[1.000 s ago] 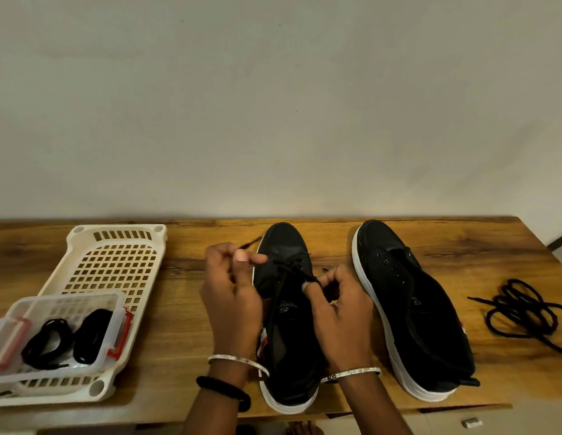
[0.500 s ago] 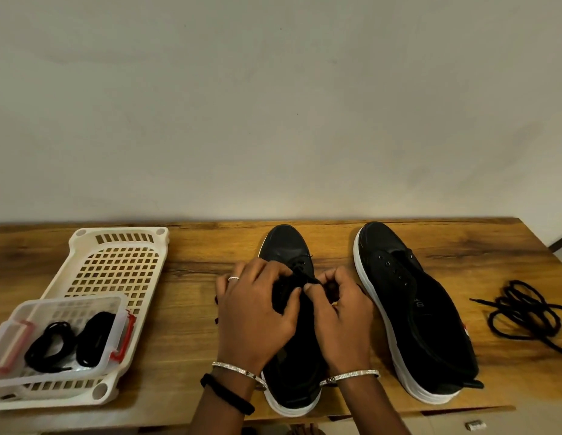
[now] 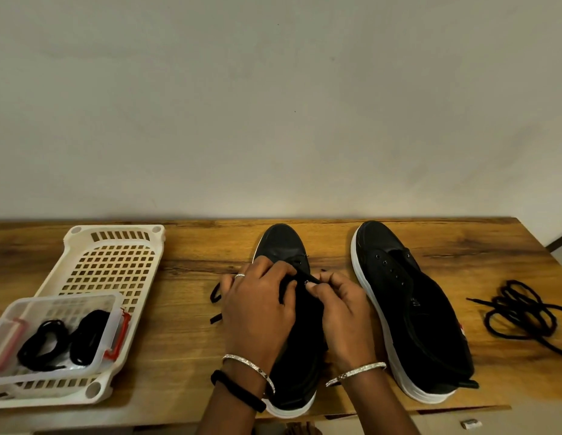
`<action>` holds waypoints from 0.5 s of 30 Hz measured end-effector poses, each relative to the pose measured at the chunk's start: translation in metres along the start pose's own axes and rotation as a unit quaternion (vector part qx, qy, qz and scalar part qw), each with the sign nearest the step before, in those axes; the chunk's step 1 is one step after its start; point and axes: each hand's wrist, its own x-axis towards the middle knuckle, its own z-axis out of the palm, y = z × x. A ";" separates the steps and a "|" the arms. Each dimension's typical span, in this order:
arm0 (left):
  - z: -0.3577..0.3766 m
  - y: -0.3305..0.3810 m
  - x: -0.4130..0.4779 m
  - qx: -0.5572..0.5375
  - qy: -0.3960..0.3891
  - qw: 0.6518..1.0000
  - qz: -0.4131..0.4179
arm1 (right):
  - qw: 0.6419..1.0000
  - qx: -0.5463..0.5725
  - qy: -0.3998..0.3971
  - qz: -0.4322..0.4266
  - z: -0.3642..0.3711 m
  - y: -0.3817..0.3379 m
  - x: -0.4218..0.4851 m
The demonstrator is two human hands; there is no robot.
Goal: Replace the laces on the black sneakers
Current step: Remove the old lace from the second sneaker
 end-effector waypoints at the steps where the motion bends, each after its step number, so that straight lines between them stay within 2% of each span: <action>1: 0.001 0.000 0.000 0.012 0.001 1.000 0.006 | 1.000 -0.023 0.001 -0.018 0.000 0.001 -0.001; 6: 0.005 0.004 -0.001 0.038 0.024 0.999 0.023 | 0.991 -0.105 0.000 -0.089 -0.001 0.001 -0.003; 8: 0.007 0.006 0.001 -0.041 0.035 0.998 -0.023 | 0.988 -0.118 0.010 -0.101 -0.001 0.001 -0.003; 9: 0.008 0.006 0.002 -0.121 0.052 0.988 -0.080 | 0.988 -0.117 0.016 -0.103 -0.001 0.001 -0.003; 10: 0.010 0.005 0.004 -0.223 0.074 0.959 -0.159 | 0.988 -0.114 0.021 -0.105 -0.002 0.001 -0.004; 11: 0.009 0.003 0.007 -0.333 0.088 0.904 -0.253 | 0.988 -0.109 0.022 -0.105 -0.002 0.001 -0.004; 12: 0.007 0.000 0.010 -0.424 0.084 0.833 -0.344 | 0.989 -0.105 0.021 -0.105 -0.002 0.001 -0.005; 13: 0.005 -0.004 0.012 -0.481 0.069 0.773 -0.408 | 0.989 -0.103 0.019 -0.104 -0.003 0.001 -0.005; 14: 0.004 -0.008 0.012 -0.497 0.047 0.748 -0.437 | 0.989 -0.104 0.017 -0.102 -0.003 0.001 -0.005; 15: 0.004 -0.011 0.012 -0.488 0.031 0.756 -0.436 | 0.989 -0.105 0.017 -0.102 -0.003 0.001 -0.005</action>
